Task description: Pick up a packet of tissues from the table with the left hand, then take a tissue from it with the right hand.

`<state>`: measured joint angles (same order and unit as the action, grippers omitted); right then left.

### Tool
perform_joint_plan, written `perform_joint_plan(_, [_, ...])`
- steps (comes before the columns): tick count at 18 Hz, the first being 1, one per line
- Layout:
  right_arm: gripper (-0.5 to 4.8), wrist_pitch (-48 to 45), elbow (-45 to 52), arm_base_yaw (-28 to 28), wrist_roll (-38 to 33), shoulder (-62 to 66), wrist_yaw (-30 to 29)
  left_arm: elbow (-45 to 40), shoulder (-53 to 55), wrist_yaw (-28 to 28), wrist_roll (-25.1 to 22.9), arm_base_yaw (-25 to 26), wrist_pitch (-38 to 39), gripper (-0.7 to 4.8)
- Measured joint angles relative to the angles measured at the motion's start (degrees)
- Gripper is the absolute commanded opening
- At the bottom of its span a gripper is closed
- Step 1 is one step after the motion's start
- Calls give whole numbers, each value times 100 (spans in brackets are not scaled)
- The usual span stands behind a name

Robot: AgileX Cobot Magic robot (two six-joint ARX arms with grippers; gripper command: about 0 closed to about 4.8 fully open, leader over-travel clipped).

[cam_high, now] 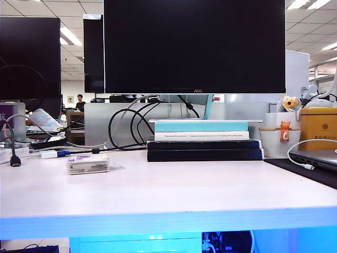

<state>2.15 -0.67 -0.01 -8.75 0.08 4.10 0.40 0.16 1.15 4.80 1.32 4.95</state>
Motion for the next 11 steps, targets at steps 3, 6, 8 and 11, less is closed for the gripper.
perform_joint_plan(3, [-5, 28, 0, 0, 2, 0, 2, 0, 0, 114, -9, 0, 0, -4])
perform_joint_plan(6, [-5, 31, 0, 0, 2, 0, 0, 0, 4, 282, -20, 0, -4, -4])
perform_joint_plan(8, [-5, 28, 0, 0, 2, 0, 13, 52, 4, 286, -22, 0, -22, -4])
perform_joint_plan(11, [-5, 221, -195, 2, -101, 37, 450, 79, 4, 494, -22, 0, -170, -4])
